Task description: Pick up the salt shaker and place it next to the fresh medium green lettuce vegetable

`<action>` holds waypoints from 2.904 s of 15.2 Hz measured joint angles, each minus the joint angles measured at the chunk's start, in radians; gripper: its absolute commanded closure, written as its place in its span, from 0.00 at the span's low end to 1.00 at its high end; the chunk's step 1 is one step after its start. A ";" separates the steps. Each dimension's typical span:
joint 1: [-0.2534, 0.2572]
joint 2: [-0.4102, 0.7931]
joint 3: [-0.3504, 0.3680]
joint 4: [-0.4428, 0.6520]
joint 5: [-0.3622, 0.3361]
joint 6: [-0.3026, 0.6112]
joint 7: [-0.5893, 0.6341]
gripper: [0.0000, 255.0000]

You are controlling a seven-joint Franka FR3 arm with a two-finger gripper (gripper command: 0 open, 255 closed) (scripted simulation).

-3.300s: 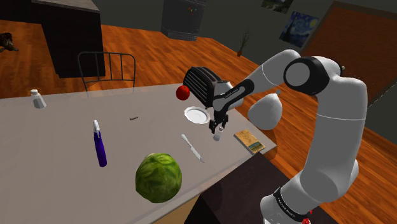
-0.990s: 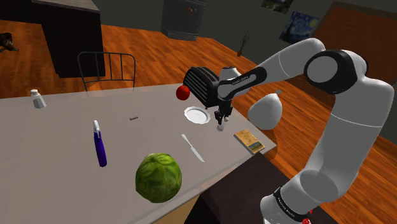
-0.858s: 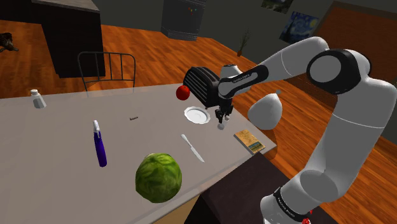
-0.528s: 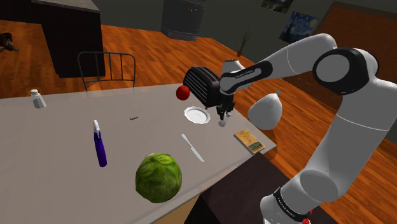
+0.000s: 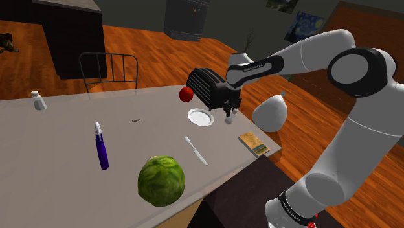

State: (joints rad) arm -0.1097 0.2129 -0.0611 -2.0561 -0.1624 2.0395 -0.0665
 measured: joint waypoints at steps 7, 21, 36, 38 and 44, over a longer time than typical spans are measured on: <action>0.001 -0.055 0.000 0.029 0.003 -0.083 -0.012 1.00; 0.065 -0.136 0.056 0.052 0.028 -0.202 0.081 1.00; 0.254 -0.109 0.228 0.080 0.106 -0.233 0.413 1.00; 0.266 -0.102 0.238 0.075 0.110 -0.222 0.434 1.00; 0.269 -0.065 0.239 0.043 0.103 -0.154 0.445 1.00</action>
State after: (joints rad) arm 0.1592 0.1484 0.1777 -2.0129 -0.0591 1.8859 0.3788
